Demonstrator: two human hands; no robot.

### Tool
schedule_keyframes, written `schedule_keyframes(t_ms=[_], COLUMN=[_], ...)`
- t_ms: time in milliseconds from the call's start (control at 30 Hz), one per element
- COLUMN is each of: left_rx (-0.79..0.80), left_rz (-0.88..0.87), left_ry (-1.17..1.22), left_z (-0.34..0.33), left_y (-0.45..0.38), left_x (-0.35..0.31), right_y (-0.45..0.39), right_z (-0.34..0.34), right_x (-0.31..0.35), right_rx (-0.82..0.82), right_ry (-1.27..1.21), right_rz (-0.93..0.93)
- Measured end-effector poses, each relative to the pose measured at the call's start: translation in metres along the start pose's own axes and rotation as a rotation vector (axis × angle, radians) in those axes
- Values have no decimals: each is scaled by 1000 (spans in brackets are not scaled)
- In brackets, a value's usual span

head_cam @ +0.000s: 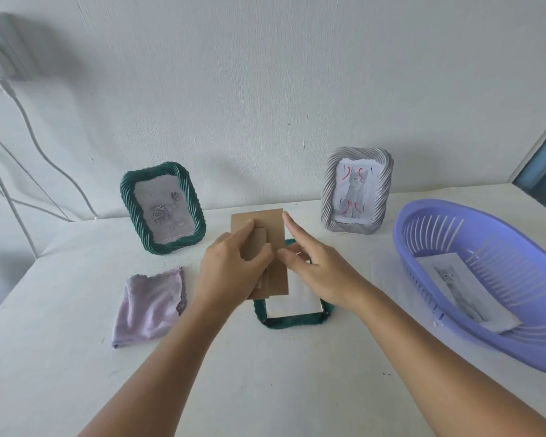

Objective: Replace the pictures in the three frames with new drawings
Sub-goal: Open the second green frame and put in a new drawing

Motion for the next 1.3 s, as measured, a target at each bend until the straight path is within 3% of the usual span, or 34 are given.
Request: schedule_keyframes(t_ms=[267, 400, 567, 900, 1300], left_rx=[1, 190, 328, 443, 516], left_rz=[9, 100, 50, 4, 93], left_ry=[136, 174, 272, 94, -94], left_z=[-9, -25, -37, -49, -69], left_y=[-2, -7, -3, -2, 2], left_x=[4, 26, 27, 25, 39], right_y=[3, 7, 11, 6, 3], right_z=[13, 17, 16, 23, 12], right_x=[-17, -23, -27, -56, -80], right_rx=[-149, -139, -103, -13, 85], right_ry=[-162, -173, -180, 3, 135], right_rz=[16, -5, -38, -144, -222])
Point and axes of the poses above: each hand's wrist, its own y-axis away from the middle knuckle, its own z-axis out of the back of the hand, x = y × z, the point moved 10 cm from there along -y, towards the middle knuckle, and after that the axes turned 4 degrees about z, right-handed, at the moved point
